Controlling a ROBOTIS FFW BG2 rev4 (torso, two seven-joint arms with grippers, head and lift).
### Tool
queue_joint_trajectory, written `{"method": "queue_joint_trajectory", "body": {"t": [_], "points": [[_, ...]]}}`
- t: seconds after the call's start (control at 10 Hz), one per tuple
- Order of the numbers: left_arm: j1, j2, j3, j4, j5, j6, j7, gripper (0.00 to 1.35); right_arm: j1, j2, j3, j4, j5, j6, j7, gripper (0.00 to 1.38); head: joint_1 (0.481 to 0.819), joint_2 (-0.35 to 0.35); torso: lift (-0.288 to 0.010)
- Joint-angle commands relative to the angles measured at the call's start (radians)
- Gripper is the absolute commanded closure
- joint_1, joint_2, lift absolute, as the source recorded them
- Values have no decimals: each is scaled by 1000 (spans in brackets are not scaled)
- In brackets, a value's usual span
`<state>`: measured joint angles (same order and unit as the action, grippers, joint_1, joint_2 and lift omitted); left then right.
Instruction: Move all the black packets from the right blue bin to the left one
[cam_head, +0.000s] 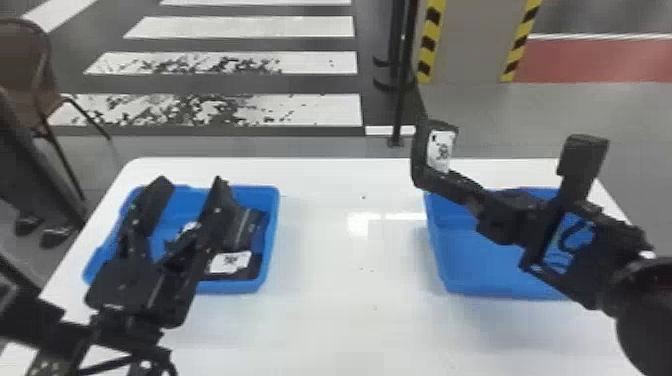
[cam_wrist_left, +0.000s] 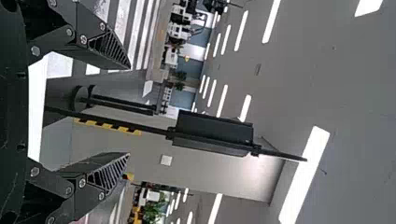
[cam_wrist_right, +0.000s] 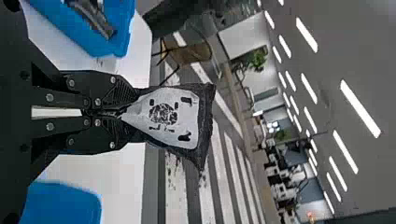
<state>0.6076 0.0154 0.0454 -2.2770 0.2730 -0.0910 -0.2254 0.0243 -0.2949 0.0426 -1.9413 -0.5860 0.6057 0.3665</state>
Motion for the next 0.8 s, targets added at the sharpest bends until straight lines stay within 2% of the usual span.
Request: {"method": "queue_joint_trajectory", "body": {"t": [0.0,0.2,0.4,0.7], "points": [[-6,8,-13,-24,-24,54,0,415,12,-1,91,-18,-24,-78,0,1102,695,80,-140],[-9,12,-25,-36,-22,96,0,414,27,-1,161,-6,-58,-110,-3,1102,695,139,-140],[-19,23,-43,-39,-16,145,-3,410,17,-3,235,-9,-80,-132,-3,1102,695,168,-140],[-33,26,-51,-39,-16,192,-17,415,-27,-20,386,-1,-158,-142,-8,1102,695,228,-140]]}}
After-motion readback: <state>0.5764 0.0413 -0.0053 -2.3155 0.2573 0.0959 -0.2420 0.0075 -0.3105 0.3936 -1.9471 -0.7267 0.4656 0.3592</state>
